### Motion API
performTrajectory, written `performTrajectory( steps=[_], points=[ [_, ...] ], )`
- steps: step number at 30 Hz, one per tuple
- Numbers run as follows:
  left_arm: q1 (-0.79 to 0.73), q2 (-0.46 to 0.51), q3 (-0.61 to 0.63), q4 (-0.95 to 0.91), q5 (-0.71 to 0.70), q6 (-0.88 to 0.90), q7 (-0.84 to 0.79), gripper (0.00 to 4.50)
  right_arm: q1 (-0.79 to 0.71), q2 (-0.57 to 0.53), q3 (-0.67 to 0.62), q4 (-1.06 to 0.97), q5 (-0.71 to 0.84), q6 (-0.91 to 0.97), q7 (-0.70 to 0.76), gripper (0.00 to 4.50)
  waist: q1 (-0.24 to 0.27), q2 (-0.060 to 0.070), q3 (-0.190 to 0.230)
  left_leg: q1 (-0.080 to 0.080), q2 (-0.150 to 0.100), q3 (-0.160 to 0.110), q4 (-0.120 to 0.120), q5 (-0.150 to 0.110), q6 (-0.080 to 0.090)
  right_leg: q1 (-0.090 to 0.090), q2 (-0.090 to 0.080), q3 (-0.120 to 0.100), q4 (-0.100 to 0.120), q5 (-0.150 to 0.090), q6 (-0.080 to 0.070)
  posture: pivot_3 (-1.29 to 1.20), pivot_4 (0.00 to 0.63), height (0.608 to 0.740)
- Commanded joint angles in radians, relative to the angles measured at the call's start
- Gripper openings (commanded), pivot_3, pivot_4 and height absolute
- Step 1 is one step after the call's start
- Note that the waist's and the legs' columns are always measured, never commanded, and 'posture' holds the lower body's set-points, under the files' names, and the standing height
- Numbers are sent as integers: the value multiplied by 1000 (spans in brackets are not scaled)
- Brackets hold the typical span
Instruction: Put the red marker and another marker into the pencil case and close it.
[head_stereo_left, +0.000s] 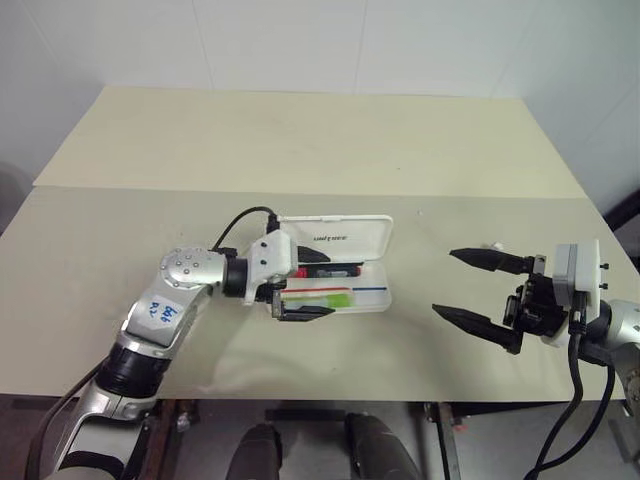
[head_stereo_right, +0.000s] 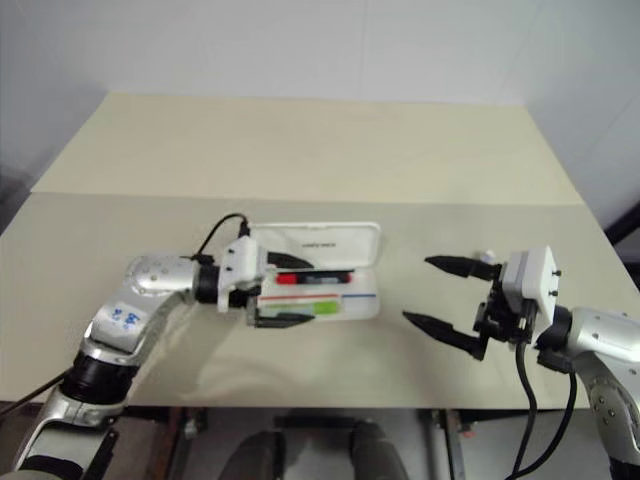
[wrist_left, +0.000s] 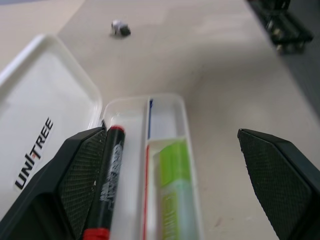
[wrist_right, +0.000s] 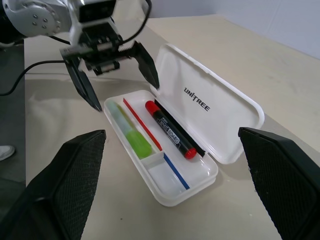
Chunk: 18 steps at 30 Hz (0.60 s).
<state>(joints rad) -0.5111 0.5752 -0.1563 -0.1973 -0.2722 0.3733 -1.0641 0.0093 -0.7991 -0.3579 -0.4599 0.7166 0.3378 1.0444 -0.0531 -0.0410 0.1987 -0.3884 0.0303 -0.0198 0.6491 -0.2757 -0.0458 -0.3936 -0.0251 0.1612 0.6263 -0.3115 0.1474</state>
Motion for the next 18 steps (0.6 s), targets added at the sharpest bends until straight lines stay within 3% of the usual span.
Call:
performTrajectory(
  steps=[1,14,18],
  points=[
    [10,18,53,-38,-37,-13,7,4459,-23,8,0,12,-9,-24,-6,4500,-2,0,0,0,0,0,0,0,0,0,0,0,0,0,0,0,150,740],
    [72,-31,295,9,-253,-287,-79,4459,-115,69,67,180,-225,-111,-147,4500,-1,0,0,0,0,0,0,0,0,-1,0,0,0,0,0,0,150,740],
    [64,-52,358,50,-324,-334,-100,4459,-181,110,90,270,-337,-120,-285,4500,-3,0,0,1,0,1,1,0,0,0,0,0,0,0,0,0,150,740]
  ],
)
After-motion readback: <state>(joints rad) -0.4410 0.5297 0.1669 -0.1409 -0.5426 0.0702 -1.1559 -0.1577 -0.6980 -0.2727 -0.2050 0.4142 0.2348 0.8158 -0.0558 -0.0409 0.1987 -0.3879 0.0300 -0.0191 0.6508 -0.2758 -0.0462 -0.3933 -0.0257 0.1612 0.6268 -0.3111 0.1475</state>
